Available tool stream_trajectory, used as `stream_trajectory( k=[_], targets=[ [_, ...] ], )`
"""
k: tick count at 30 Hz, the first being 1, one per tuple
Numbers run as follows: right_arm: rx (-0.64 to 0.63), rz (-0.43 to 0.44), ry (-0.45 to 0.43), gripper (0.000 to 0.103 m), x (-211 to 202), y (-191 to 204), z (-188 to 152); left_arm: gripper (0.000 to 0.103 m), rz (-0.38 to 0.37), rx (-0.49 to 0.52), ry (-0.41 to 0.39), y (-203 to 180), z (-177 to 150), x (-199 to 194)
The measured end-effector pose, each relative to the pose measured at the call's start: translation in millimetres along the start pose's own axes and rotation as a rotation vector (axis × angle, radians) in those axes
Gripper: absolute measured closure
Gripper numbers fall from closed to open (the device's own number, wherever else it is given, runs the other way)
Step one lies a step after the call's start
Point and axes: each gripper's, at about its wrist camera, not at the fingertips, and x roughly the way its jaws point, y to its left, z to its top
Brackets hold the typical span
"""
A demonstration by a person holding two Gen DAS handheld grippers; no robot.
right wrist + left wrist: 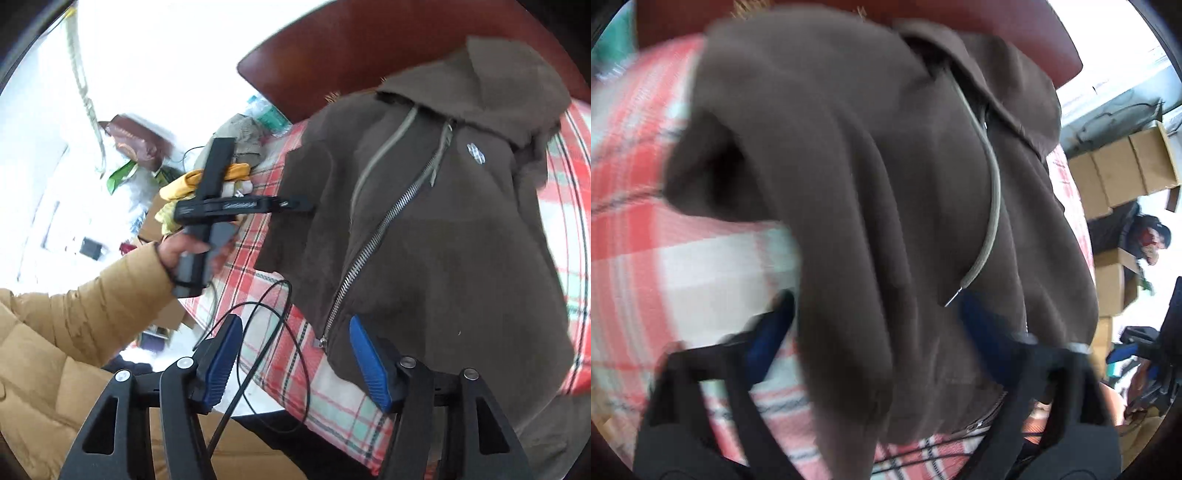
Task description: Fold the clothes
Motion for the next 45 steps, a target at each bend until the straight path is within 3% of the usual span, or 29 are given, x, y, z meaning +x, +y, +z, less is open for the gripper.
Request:
stream_trajectory(
  k=[2,3,9,16,19,22,27,28,29,30,31,32,33,36,39,40,41,44,45],
  targets=[
    [0.051,-0.002,-0.002,0.040,1.7,-8.6,-2.5,0.096,-0.048,-0.042,-0.005,5.3,-8.0,-1.0],
    [0.081,-0.004,-0.010,0.040,0.4,-14.0,-4.4,0.097,-0.093,-0.069,-0.014,7.2,-13.1,-7.6],
    [0.176,-0.013,-0.041,0.039,-8.9,-42.1,-16.8,0.098,-0.330,-0.203,-0.034,2.9,-69.6,-64.3],
    [0.195,-0.009,-0.004,0.039,3.9,-52.1,-16.2,0.098,-0.483,-0.356,0.029,-8.2,-140.1,-81.3],
    [0.190,-0.011,0.015,0.039,2.2,-53.5,-19.2,0.098,-0.528,-0.373,0.046,-18.1,-161.7,-92.7],
    [0.196,-0.032,0.036,0.039,-3.8,-58.5,-23.8,0.098,-0.441,-0.354,0.056,-13.8,-178.7,-91.6],
    [0.154,-0.110,0.032,0.039,-16.1,-65.6,-8.8,0.086,-0.002,-0.009,-0.031,-43.4,-153.9,-120.1],
    [0.145,-0.127,0.016,0.039,-20.4,-67.6,-0.4,0.075,0.034,0.038,-0.063,-54.8,-144.0,-130.4],
    [0.142,-0.142,-0.011,0.039,-25.6,-70.9,9.7,0.059,0.063,0.078,-0.096,-66.1,-134.0,-141.0],
    [0.142,-0.156,-0.043,0.039,-31.3,-75.0,21.1,0.053,0.029,0.075,-0.141,-73.3,-123.8,-154.9],
    [0.145,-0.170,-0.072,0.038,-35.8,-79.4,31.4,0.044,-0.088,0.049,-0.181,-77.3,-114.3,-169.0],
    [0.149,-0.182,-0.099,0.037,-39.7,-84.0,41.2,0.025,-0.180,0.038,-0.193,-78.3,-109.7,-175.5],
    [0.156,-0.197,-0.129,0.035,-43.3,-89.1,52.8,0.016,-0.262,0.031,-0.199,-78.7,-106.2,-180.5],
    [0.179,-0.208,-0.185,0.035,-49.8,-105.0,85.9,0.014,-0.100,0.101,-0.155,-83.5,-107.1,-170.2],
    [0.209,-0.249,-0.228,0.033,-51.5,-122.7,113.1,0.014,0.111,0.030,-0.084,-66.6,-116.1,-148.7],
    [0.224,-0.262,-0.233,0.031,-50.4,-130.7,121.4,0.016,0.090,-0.003,-0.065,-61.3,-117.5,-145.3],
    [0.235,-0.275,-0.229,0.030,-47.4,-139.5,130.6,0.017,-0.008,-0.074,-0.090,-49.7,-121.0,-150.0],
    [0.238,-0.321,-0.192,0.029,-33.3,-162.4,159.2,0.015,-0.459,-0.347,-0.229,-11.9,-131.2,-171.7],
    [0.233,-0.320,-0.180,0.030,-28.8,-167.7,166.7,0.014,-0.469,-0.399,-0.285,-6.0,-133.2,-180.3]
  ],
)
